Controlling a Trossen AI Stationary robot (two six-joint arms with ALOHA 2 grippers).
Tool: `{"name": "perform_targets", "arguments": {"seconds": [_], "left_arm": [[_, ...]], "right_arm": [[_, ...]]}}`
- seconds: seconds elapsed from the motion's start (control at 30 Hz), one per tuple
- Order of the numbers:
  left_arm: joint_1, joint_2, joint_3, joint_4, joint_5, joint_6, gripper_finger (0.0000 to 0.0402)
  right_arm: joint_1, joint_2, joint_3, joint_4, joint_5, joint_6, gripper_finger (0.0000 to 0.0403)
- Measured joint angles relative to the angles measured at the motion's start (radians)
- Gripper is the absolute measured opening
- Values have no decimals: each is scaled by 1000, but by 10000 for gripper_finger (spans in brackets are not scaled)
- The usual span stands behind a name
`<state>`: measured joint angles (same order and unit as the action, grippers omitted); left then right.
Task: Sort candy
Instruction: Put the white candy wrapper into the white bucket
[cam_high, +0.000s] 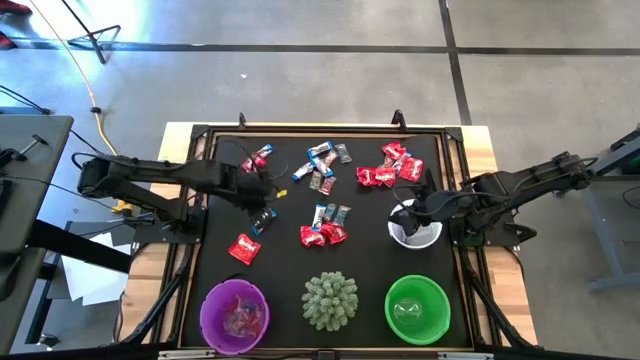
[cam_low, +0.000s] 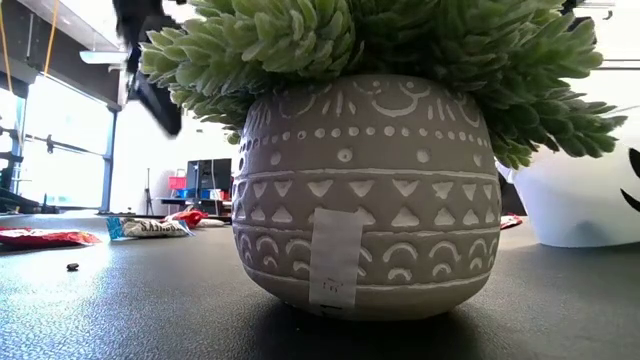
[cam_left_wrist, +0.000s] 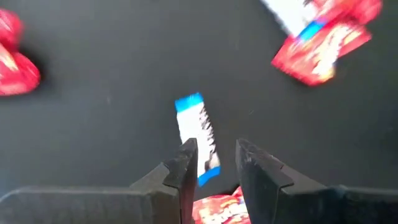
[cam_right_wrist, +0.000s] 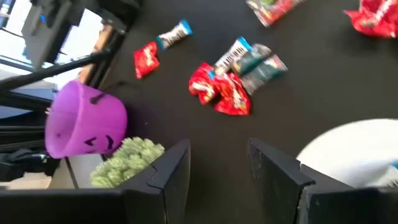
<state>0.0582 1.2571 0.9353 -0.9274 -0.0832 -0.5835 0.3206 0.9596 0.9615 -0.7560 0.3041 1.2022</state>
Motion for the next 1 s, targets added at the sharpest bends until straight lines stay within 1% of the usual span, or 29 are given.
{"name": "perform_targets", "arguments": {"seconds": [0.2, 0.3, 0.37, 0.47, 0.7, 1.0], "left_arm": [[0, 22, -167, 120, -9, -52, 95], [0, 31, -210, 173, 0, -70, 95], [0, 43, -233, 201, 28, -71, 95], [0, 64, -245, 235, 49, -90, 95], [-1, 122, -245, 290, 49, -96, 95], [-2, 246, -241, 347, 54, -96, 95]], "right_arm": [[0, 0, 0, 19, 1, -5, 156], [0, 0, 0, 21, 1, 1, 156], [0, 0, 0, 21, 1, 5, 156], [0, 0, 0, 22, 1, 12, 156], [0, 0, 0, 33, 0, 12, 156], [0, 0, 0, 46, -1, 13, 156]]}}
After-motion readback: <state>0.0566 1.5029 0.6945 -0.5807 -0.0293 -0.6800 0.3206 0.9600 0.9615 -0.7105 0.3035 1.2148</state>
